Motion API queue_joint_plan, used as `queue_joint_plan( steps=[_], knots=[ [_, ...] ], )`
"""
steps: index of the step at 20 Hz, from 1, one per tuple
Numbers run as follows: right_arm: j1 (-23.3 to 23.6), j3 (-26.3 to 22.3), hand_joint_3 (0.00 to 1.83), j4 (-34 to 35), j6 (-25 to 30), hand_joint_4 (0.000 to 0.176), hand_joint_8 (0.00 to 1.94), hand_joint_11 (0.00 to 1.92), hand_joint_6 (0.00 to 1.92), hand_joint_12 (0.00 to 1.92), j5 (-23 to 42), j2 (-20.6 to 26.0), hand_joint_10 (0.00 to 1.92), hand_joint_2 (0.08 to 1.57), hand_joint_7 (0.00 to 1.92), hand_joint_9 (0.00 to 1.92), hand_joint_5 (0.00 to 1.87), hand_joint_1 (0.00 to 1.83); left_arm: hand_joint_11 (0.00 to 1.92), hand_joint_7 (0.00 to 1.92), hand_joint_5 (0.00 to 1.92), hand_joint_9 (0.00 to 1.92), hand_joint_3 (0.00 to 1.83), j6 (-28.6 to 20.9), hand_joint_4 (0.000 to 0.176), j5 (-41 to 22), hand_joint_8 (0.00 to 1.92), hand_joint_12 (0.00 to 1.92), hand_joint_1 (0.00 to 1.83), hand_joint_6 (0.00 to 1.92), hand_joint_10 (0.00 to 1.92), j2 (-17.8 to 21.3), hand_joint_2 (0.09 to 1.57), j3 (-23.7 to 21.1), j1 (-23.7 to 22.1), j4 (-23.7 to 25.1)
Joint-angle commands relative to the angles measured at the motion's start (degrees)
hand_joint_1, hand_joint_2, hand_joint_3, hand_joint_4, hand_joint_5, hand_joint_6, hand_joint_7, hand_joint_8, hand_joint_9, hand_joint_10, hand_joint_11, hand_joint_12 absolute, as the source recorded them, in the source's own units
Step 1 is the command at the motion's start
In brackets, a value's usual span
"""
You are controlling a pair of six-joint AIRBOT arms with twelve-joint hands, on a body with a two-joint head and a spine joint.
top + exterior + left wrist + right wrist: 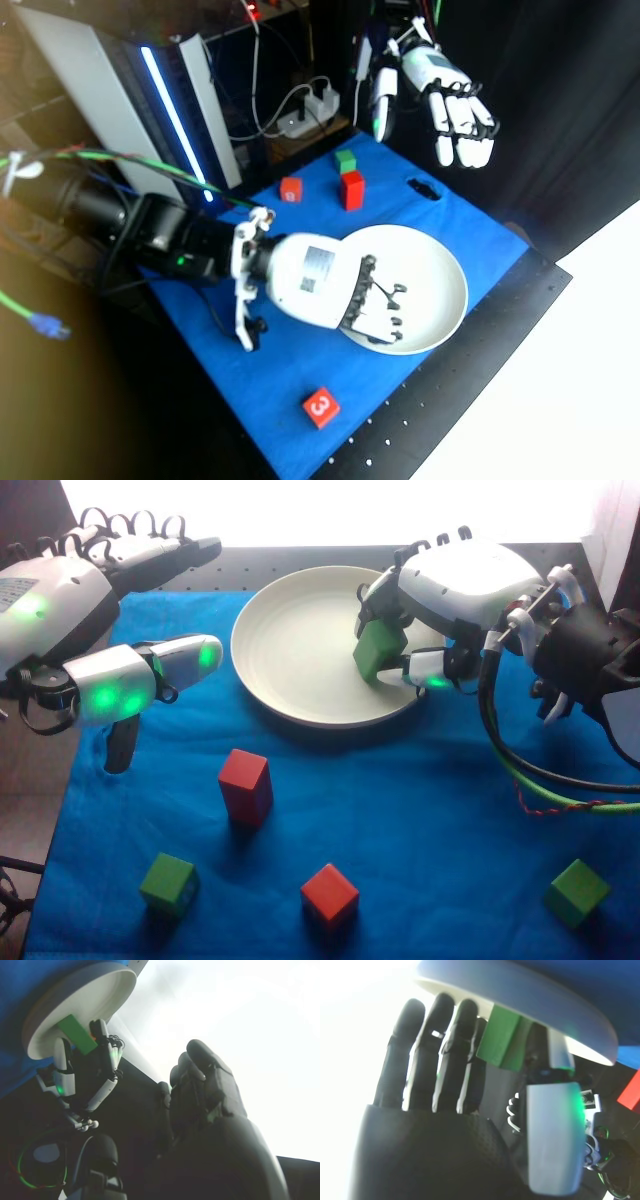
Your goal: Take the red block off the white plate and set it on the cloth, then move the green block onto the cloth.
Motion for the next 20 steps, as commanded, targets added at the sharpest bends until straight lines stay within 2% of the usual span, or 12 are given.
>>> queue_joint_plan(
  steps=[1,4,6,8,9,10,11,12,13,15,16,20],
  knots=[
    [1.12,0.39,0.0,-0.57,-0.02,0.0,1.12,0.42,0.94,1.75,-5.97,-0.02,1.04,1.13,0.97,0.79,0.96,1.23,0.0,0.24,0.28,0.24,0.0,-0.23,0.063,-7.32,0.0,0.82,0.26,0.0,0.0,-0.21,1.27,-0.02,-0.62,0.67],
    [1.29,0.42,0.0,-0.57,-0.02,0.0,1.24,0.6,0.88,1.81,-5.98,-0.01,1.29,1.14,0.98,0.84,0.93,1.26,0.0,0.25,0.29,0.25,0.0,-0.23,0.056,-7.35,0.01,0.85,0.28,0.01,0.01,-0.24,1.27,-0.04,-0.61,0.65],
    [1.3,0.08,0.0,-0.62,-0.01,0.0,1.22,0.59,0.97,1.7,-6.0,-0.01,1.22,1.15,0.97,0.82,0.89,1.25,0.0,0.24,0.28,0.24,0.0,-0.23,0.056,-7.37,0.0,0.84,0.27,0.0,0.0,-0.24,1.28,-0.04,-0.57,0.52],
    [1.54,-1.13,0.0,-0.83,-0.01,0.0,1.16,0.53,1.05,1.65,-6.36,0.49,1.47,1.17,0.92,0.75,0.83,1.36,0.0,0.23,0.27,0.24,0.0,-0.23,0.053,-7.37,0.0,0.84,0.25,0.0,0.0,-0.21,1.28,-0.05,-0.52,0.44],
    [1.91,-2.5,0.0,-1.58,-0.01,0.0,1.18,0.51,1.05,1.63,-7.46,1.69,1.23,1.16,0.94,0.76,0.87,1.25,0.0,0.24,0.28,0.24,0.0,-0.23,0.05,-7.37,0.0,0.85,0.26,0.0,0.0,-0.14,1.28,-0.07,-0.48,0.37],
    [2.14,-3.81,0.0,-2.18,-0.01,0.0,1.21,0.51,1.01,1.64,-8.62,2.96,1.14,1.15,0.95,0.78,0.89,1.24,0.0,0.24,0.28,0.25,0.0,-0.23,0.05,-7.41,0.0,0.85,0.26,0.0,0.0,-0.06,1.28,-0.13,-0.43,0.29],
    [2.14,-5.67,0.0,-2.97,-0.01,0.0,1.16,0.47,1.01,1.66,-10.2,4.67,1.44,1.17,0.93,0.74,0.85,1.34,0.0,0.24,0.28,0.24,0.0,-0.23,0.054,-7.53,0.0,0.82,0.26,0.0,0.0,0.04,1.28,-0.24,-0.27,0.18],
    [2.14,-6.71,0.0,-3.61,-0.01,0.0,1.18,0.48,1.01,1.7,-11.11,5.61,1.49,1.17,0.92,0.73,0.84,1.36,0.0,0.23,0.26,0.23,0.0,-0.23,0.055,-7.62,0.0,0.79,0.25,0.0,0.0,0.14,1.29,-0.35,-0.15,0.08],
    [2.13,-8.35,0.0,-4.57,-0.01,0.0,1.24,0.49,0.98,1.75,-12.46,7.07,1.37,1.16,0.95,0.76,0.88,1.27,0.0,0.24,0.27,0.24,0.0,-0.23,0.058,-7.78,0.0,0.81,0.26,0.0,0.0,0.27,1.29,-0.49,0.02,-0.08],
    [2.13,-11.28,0.0,-6.11,-0.01,0.0,1.12,0.49,1.01,1.7,-14.97,9.91,1.43,1.15,0.96,0.77,0.87,1.36,0.0,0.26,0.28,0.25,0.0,-0.23,0.059,-8.04,0.01,0.82,0.26,0.0,0.0,0.51,1.29,-0.72,0.34,-0.35],
    [2.11,-13.85,0.0,-7.38,-0.01,0.0,1.17,0.47,1.0,1.73,-17.13,12.47,1.46,1.16,0.94,0.75,0.87,1.37,0.0,0.25,0.28,0.24,0.0,-0.23,0.075,-8.23,0.0,0.8,0.24,0.01,0.0,0.73,1.29,-0.9,0.55,-0.51],
    [0.59,-18.56,0.0,-9.95,0.0,0.0,1.23,0.39,1.0,1.83,-21.67,16.28,1.5,1.17,0.93,0.69,0.87,1.36,0.0,0.26,0.3,0.24,0.0,-0.23,0.071,-9.27,0.0,0.81,0.26,0.01,0.0,1.6,1.27,-1.56,1.23,-1.05]
  ],
)
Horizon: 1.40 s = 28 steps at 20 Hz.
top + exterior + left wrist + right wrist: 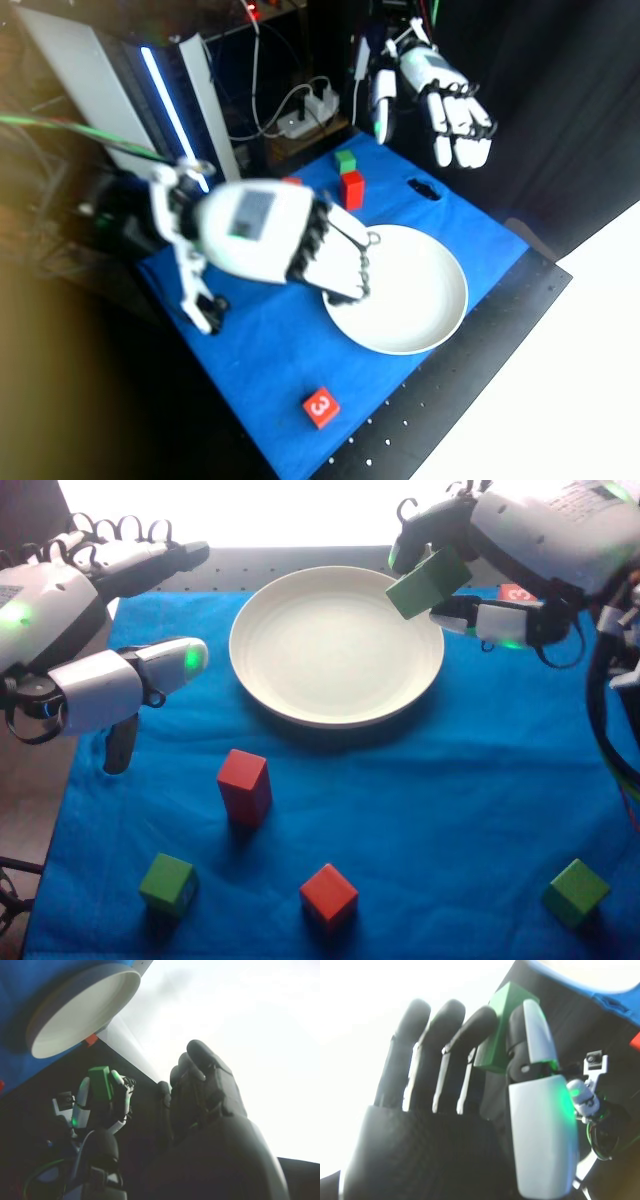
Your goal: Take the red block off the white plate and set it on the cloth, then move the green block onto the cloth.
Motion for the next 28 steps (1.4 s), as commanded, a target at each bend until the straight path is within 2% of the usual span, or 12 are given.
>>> queue_joint_plan(
  steps=[1,4,7,10,11,13,16,19,21,24,26,28],
  knots=[
    [-0.12,-1.01,0.0,-2.6,-0.07,0.0,1.26,0.41,0.9,1.88,-8.79,0.89,1.47,1.14,0.95,0.73,0.95,1.27,0.0,0.25,0.29,0.23,0.0,-0.21,0.068,-7.43,0.0,0.8,0.24,0.0,0.0,0.34,1.28,-0.04,-0.49,0.46],
    [-2.58,-4.53,0.0,-3.89,-0.07,0.0,1.28,0.56,0.92,1.92,-11.83,4.07,1.54,1.14,0.93,0.73,0.96,1.23,0.0,0.25,0.29,0.24,0.0,-0.21,0.086,-7.61,0.0,0.79,0.25,0.0,0.0,0.36,1.27,-0.07,-0.4,0.42],
    [-5.45,-7.52,0.0,-4.67,-0.07,0.0,1.26,0.67,0.91,1.89,-14.74,6.7,1.55,1.14,0.98,0.82,0.94,1.25,0.0,0.27,0.33,0.27,0.0,-0.21,0.068,-7.99,0.0,0.84,0.28,0.01,0.01,0.49,1.25,-0.26,-0.01,0.23],
    [-8.85,-9.69,0.0,-4.67,-0.03,0.0,1.03,0.54,0.76,1.89,-17.25,8.49,1.51,1.1,1.12,0.96,1.03,1.28,0.0,0.27,0.32,0.27,0.0,-0.21,0.071,-8.18,0.0,0.87,0.25,0.0,0.0,0.52,1.24,-0.35,0.33,0.1],
    [-9.75,-9.95,0.0,-4.67,0.26,0.0,1.01,0.57,0.72,1.87,-17.7,8.66,1.5,1.13,1.14,0.95,1.06,1.29,0.0,0.26,0.31,0.26,0.0,-0.21,0.087,-8.23,0.0,0.84,0.27,0.0,0.0,0.53,1.25,-0.37,0.43,0.07],
    [-12.22,-10.24,0.0,-4.66,2.56,0.0,1.15,0.72,0.66,1.92,-18.69,8.84,1.59,1.16,1.05,0.86,1.1,1.28,0.0,0.26,0.31,0.26,0.0,-0.2,0.085,-8.27,0.0,0.85,0.26,0.0,0.0,0.51,1.24,-0.38,0.56,0.03],
    [-14.87,-10.75,0.0,-4.07,4.25,0.0,1.14,0.73,0.71,1.88,-18.75,8.88,1.57,1.16,1.04,0.81,1.1,1.27,0.0,0.25,0.33,0.25,0.0,-0.2,0.081,-8.34,0.0,0.81,0.25,0.0,0.0,0.5,1.25,-0.47,0.65,0.0],
    [-16.8,-11.36,0.0,-3.09,4.25,0.0,1.08,0.75,0.68,1.78,-18.74,8.85,1.46,1.15,1.06,0.86,1.12,1.27,0.0,0.26,0.33,0.25,0.0,-0.2,0.108,-8.37,0.0,0.81,0.27,0.0,0.0,0.43,1.26,-0.52,0.67,0.0],
    [-17.66,-11.53,0.0,-2.47,4.26,0.0,1.16,0.7,0.69,1.81,-18.74,8.63,1.45,1.16,1.02,0.84,1.1,1.27,0.0,0.24,0.31,0.23,0.0,-0.2,0.142,-8.43,0.0,0.72,0.25,0.0,0.0,0.38,1.26,-0.54,0.68,0.0],
    [-18.21,-11.57,0.0,-1.85,4.26,0.0,1.15,0.68,0.6,1.86,-18.68,8.0,1.48,1.15,1.06,0.85,1.12,1.29,0.0,0.26,0.33,0.25,0.0,-0.2,0.133,-8.46,0.0,0.79,0.26,0.01,0.0,0.27,1.26,-0.56,0.68,-0.04],
    [-18.78,-11.53,0.0,-1.22,4.26,0.0,1.03,0.67,0.79,1.74,-18.48,7.63,1.35,1.11,1.07,0.84,1.05,1.26,0.0,0.28,0.33,0.27,0.0,-0.2,0.129,-8.52,0.0,0.84,0.24,0.0,0.0,0.14,1.26,-0.57,0.68,-0.05],
    [-19.21,-11.37,0.0,-0.45,4.26,0.0,1.07,0.68,1.01,1.67,-18.38,7.3,1.26,1.12,1.01,0.8,0.93,1.24,0.0,0.28,0.33,0.27,0.0,-0.2,0.132,-8.54,0.0,0.83,0.23,0.0,0.0,0.11,1.25,-0.59,0.68,-0.1]
  ],
)
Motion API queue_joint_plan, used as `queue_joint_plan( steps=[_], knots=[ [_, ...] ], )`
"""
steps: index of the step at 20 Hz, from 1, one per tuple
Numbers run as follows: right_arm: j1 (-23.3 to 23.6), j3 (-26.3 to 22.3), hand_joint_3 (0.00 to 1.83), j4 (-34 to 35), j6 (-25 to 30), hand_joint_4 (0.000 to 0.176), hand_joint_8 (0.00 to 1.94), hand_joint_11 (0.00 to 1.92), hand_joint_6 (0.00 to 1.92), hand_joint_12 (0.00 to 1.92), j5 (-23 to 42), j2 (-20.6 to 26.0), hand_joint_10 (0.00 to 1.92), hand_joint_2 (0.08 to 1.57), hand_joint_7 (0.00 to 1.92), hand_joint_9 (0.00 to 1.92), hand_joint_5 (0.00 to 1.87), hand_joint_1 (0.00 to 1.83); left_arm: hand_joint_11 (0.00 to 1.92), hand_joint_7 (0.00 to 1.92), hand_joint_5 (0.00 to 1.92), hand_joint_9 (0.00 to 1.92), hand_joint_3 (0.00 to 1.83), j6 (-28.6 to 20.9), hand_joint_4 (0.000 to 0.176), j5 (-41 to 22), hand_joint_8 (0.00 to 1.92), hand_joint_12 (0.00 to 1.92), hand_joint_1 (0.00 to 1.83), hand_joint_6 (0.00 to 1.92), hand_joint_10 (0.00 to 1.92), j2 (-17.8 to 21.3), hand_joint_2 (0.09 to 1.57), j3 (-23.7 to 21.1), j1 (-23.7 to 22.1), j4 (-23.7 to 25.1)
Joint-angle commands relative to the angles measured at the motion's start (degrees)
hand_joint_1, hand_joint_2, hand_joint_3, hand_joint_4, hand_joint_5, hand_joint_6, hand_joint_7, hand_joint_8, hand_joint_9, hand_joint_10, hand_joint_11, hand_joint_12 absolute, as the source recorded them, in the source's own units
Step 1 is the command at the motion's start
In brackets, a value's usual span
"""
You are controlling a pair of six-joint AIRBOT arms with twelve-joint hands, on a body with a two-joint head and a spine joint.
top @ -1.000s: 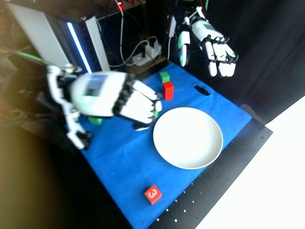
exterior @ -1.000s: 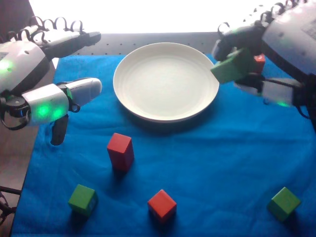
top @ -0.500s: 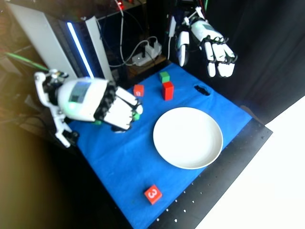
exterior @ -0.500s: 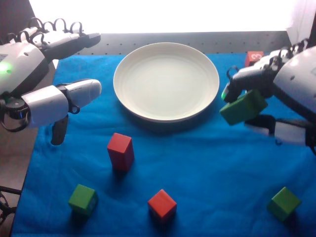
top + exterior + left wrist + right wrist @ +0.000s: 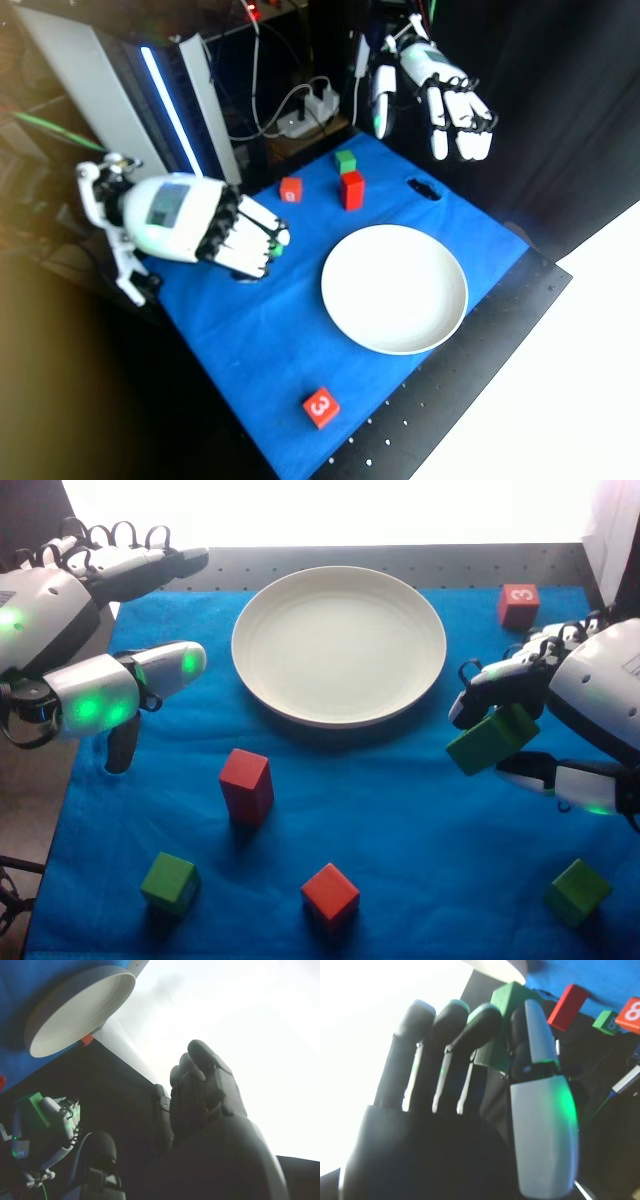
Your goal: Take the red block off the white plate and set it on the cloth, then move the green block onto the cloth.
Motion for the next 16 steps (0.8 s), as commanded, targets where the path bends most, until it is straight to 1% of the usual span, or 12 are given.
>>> queue_joint_plan(
  steps=[1,2,3,6,8,9,10,12,13,14,15,16],
  knots=[
    [0.36,0.27,0.0,-0.54,0.05,0.0,1.03,0.61,0.86,1.66,-6.8,-0.19,1.25,1.03,0.77,0.69,0.72,1.3,0.0,0.28,0.33,0.27,0.0,-0.23,0.132,-7.15,0.0,0.84,0.22,0.0,0.01,0.0,1.25,-0.01,-0.39,1.07],
    [0.17,0.39,0.0,-0.25,0.05,0.0,0.99,0.53,0.79,1.66,-6.72,-0.34,1.21,1.0,0.68,0.63,0.67,1.29,0.0,0.28,0.34,0.28,0.0,-0.23,0.123,-7.2,0.0,0.84,0.24,0.0,0.01,-0.01,1.25,-0.03,-0.39,1.07],
    [0.04,0.45,0.0,0.05,0.05,0.0,0.89,0.28,0.73,1.71,-6.55,-0.42,1.14,0.97,0.52,0.45,0.55,1.23,0.0,0.27,0.32,0.26,0.0,-0.23,0.132,-7.27,0.0,0.81,0.23,0.0,0.0,-0.02,1.25,-0.05,-0.39,1.07],
    [-0.19,0.54,0.0,0.64,0.05,0.0,0.87,0.15,0.79,1.76,-6.43,-0.45,1.17,0.92,0.45,0.34,0.47,1.2,0.0,0.28,0.32,0.27,0.0,-0.23,0.134,-7.43,0.0,0.79,0.22,0.0,0.0,-0.01,1.25,-0.12,-0.39,1.01],
    [-0.24,0.53,0.0,0.77,0.05,0.0,0.93,0.22,0.8,1.83,-6.44,-0.45,1.3,0.92,0.39,0.31,0.42,1.15,0.0,0.28,0.32,0.27,0.0,-0.23,0.128,-7.56,0.0,0.79,0.23,0.0,0.0,-0.01,1.25,-0.16,-0.37,0.93],
    [-0.24,0.51,0.0,0.8,0.05,0.0,0.98,0.17,0.81,1.86,-6.45,-0.45,1.33,0.91,0.35,0.27,0.39,1.16,0.0,0.27,0.31,0.26,0.0,-0.23,0.132,-7.75,0.0,0.77,0.21,0.0,0.0,-0.01,1.25,-0.19,-0.32,0.86],
    [-0.23,0.43,0.0,0.84,0.05,0.0,0.98,0.15,0.8,1.89,-6.52,-0.41,1.35,0.91,0.34,0.25,0.38,1.17,0.0,0.28,0.33,0.26,0.0,-0.23,0.124,-8.0,0.0,0.68,0.23,0.0,0.0,0.01,1.25,-0.22,-0.22,0.77],
    [-0.23,0.11,0.0,0.94,0.05,0.0,0.98,0.19,0.81,1.91,-7.31,-0.02,1.39,0.9,0.34,0.26,0.39,1.19,0.0,0.28,0.33,0.25,0.0,-0.23,0.12,-8.61,0.0,0.64,0.23,0.0,0.0,0.13,1.26,-0.34,0.01,0.64],
    [-0.23,-0.22,0.0,1.08,0.05,0.0,1.08,0.18,0.89,1.87,-8.77,0.5,1.42,0.92,0.37,0.29,0.37,1.19,0.0,0.26,0.31,0.25,0.0,-0.23,0.091,-9.37,0.0,0.72,0.25,0.0,0.0,0.42,1.27,-0.58,0.22,0.63],
    [-0.23,-0.57,0.0,1.26,0.05,0.0,1.08,0.18,0.89,1.87,-10.32,1.13,1.42,0.92,0.37,0.29,0.37,1.19,0.0,0.26,0.31,0.25,0.0,-0.23,0.091,-10.41,0.0,0.72,0.25,0.0,0.0,0.82,1.27,-0.92,0.34,0.63],
    [-0.23,-0.94,0.0,1.45,0.05,0.0,1.15,0.15,0.99,1.79,-12.16,1.8,1.38,0.97,0.33,0.27,0.31,1.14,0.0,0.27,0.3,0.27,0.0,-0.23,0.103,-11.62,0.0,0.77,0.28,0.0,0.01,1.13,1.26,-1.2,0.36,0.63],
    [-0.23,-1.38,0.0,1.7,0.05,0.0,1.19,0.2,1.01,1.78,-15.28,2.69,1.41,0.99,0.34,0.28,0.3,1.1,0.02,0.28,0.3,0.28,0.0,-0.23,0.105,-13.5,0.01,0.8,0.29,0.0,0.01,1.74,1.26,-1.54,0.37,0.74]
  ],
)
